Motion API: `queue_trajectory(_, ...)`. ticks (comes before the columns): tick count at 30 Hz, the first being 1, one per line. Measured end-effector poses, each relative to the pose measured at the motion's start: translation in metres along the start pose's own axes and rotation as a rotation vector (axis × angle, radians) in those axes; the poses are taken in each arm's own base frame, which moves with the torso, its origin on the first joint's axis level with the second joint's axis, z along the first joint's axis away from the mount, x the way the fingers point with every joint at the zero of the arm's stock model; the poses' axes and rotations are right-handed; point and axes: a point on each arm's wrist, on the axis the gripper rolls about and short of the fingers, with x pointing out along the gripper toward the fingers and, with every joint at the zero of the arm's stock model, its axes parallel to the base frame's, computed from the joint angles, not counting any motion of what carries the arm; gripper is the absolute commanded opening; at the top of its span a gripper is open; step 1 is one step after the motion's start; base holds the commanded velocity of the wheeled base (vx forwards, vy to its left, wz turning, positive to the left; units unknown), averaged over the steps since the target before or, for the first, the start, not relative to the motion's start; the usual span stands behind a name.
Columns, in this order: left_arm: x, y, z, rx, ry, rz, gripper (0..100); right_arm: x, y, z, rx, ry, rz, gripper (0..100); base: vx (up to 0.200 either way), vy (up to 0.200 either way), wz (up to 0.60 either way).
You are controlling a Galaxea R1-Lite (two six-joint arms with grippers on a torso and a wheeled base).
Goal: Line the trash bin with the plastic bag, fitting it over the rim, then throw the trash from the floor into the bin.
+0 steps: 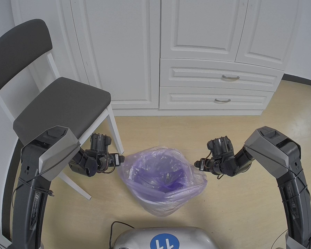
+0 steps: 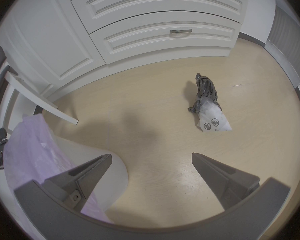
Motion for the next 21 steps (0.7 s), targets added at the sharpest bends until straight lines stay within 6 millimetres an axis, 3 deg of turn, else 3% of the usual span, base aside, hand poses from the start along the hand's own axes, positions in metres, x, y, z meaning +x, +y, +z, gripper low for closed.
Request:
queue_trajectory(7, 0.004, 0.004, 0.002, -0.01, -0.015, 0.027, 100, 0.003, -0.007, 0.01, 0.004, -0.035, -0.066, 100, 0.0, 0.0, 0.0)
queue_trajectory(12, -0.002, 0.005, 0.009, -0.042, -0.031, 0.025, 100, -0.006, -0.01, 0.023, 0.013, -0.065, -0.071, 100, 0.0, 0.0, 0.0)
queue_trajectory(18, -0.015, -0.003, 0.02, -0.07, -0.057, -0.002, 100, -0.035, -0.009, 0.039, 0.018, -0.091, -0.054, 100, 0.0, 0.0, 0.0)
queue_trajectory(21, -0.024, -0.009, 0.023, -0.074, -0.061, -0.025, 100, -0.059, 0.002, 0.043, 0.004, -0.099, -0.011, 100, 0.0, 0.0, 0.0)
